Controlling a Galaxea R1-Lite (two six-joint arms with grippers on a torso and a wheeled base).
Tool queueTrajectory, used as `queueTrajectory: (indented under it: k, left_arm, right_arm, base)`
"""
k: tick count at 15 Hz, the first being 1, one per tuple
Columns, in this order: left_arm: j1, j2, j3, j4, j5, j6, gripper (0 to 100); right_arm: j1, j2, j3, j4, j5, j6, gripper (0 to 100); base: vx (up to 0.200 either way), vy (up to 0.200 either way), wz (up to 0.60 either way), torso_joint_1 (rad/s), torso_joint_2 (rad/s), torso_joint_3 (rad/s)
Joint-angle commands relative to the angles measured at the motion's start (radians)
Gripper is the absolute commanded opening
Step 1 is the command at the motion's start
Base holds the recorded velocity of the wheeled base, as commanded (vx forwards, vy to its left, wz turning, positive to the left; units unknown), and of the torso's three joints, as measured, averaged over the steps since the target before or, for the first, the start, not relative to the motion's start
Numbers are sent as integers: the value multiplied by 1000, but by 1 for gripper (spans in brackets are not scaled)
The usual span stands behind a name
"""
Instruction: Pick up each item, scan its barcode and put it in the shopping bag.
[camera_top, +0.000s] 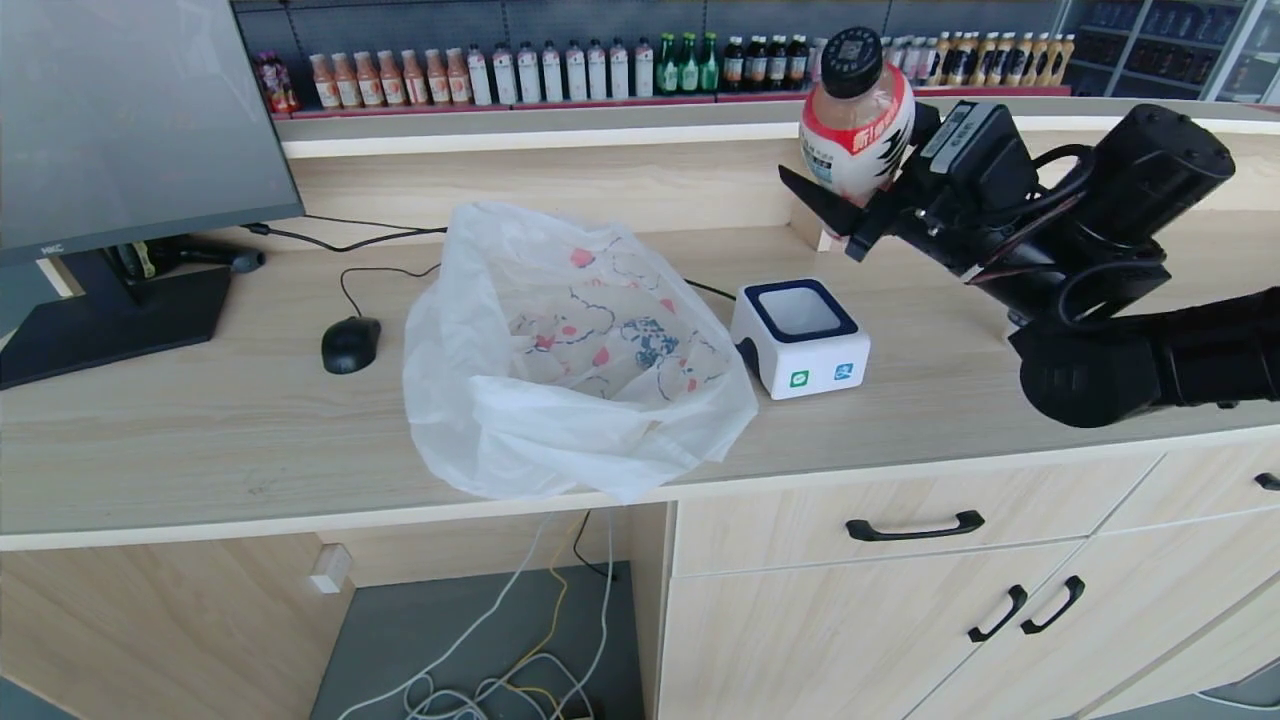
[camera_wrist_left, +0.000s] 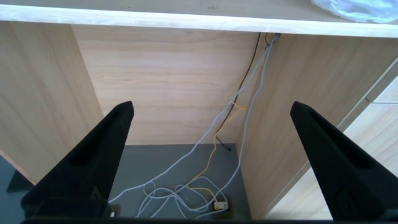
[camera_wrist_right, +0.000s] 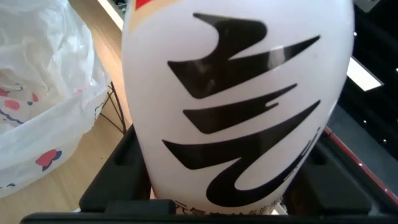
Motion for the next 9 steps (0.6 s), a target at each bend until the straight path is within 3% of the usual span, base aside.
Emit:
queueTrajectory:
  k: [1, 6, 9]
  left_arm:
    - [-1, 0, 0, 0, 0, 0, 100]
    - [1, 0, 0, 0, 0, 0, 100]
    - [1, 0, 0, 0, 0, 0, 100]
  right_arm:
    - [-2, -108, -60, 57, 1, 38, 0]
    - [-10, -200, -8, 53, 1, 187, 0]
    - [-10, -255, 104, 2, 0, 285, 0]
  base:
    - [0, 0, 0, 0, 0, 0]
    - [0, 0, 0, 0, 0, 0]
    - [0, 0, 0, 0, 0, 0]
